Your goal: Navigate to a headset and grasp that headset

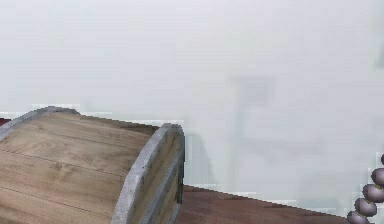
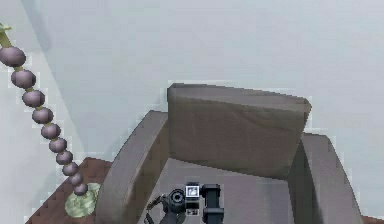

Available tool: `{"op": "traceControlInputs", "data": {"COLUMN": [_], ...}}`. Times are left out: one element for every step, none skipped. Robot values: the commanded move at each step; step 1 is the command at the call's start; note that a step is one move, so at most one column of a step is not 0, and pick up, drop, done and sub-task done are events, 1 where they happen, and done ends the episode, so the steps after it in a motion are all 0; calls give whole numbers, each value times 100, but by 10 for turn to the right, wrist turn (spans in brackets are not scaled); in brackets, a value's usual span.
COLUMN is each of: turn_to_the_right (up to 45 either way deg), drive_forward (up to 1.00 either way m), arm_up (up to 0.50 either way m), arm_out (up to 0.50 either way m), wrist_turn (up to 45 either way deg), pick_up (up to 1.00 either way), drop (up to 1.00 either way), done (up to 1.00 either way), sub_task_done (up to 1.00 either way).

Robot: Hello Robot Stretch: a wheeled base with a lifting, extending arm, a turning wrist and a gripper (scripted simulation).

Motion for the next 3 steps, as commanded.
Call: {"op": "traceControlInputs", "data": {"turn_to_the_right": [0,0,0], "drive_forward": [0,0,0], "arm_up": [0,0,-30], "arm_out": [0,0,0], "wrist_turn": [450,450,0], "pick_up": [0,0,0], "drop": [0,0,0], "done": [0,0,0], "sub_task_done": [0,0,0]}}
